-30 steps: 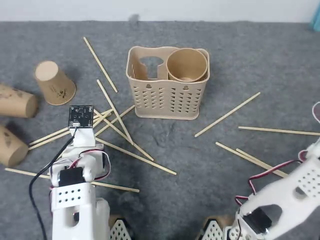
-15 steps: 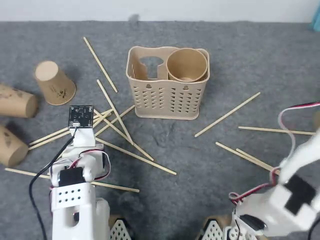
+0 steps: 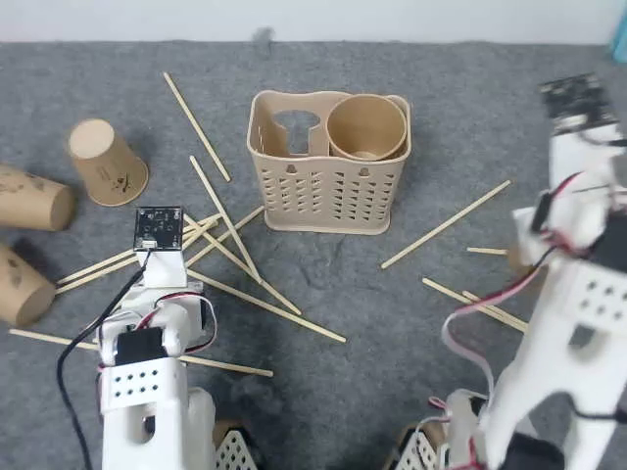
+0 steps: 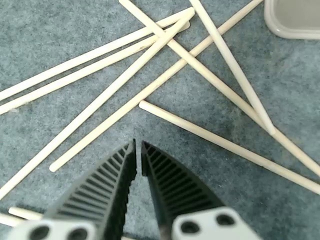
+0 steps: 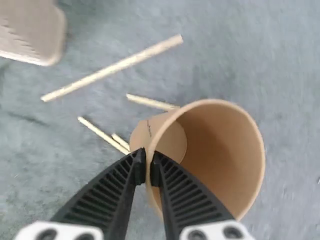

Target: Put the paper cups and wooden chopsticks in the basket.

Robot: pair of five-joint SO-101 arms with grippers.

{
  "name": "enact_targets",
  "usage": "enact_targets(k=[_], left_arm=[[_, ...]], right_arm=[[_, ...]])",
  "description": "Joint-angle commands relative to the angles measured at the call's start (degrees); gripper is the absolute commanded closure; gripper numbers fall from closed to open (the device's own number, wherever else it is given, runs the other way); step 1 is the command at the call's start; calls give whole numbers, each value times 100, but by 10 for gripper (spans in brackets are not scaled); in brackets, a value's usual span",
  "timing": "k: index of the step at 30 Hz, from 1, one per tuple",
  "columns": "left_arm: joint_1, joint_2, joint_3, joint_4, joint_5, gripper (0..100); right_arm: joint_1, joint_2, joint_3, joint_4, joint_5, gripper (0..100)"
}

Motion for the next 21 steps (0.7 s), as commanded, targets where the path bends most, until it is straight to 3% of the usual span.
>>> enact_targets(k=[1, 8, 21], left_arm=[[-18, -114, -13, -123, -44, 988], [-18, -114, -13, -123, -44, 988], [-18, -114, -22, -132, -44, 988]], right_arm=[[-514, -462, -9, -497, -132, 990], [-1473, 92, -1037, -1200, -563, 990], [-3354, 2677, -4703, -1464, -607, 990]])
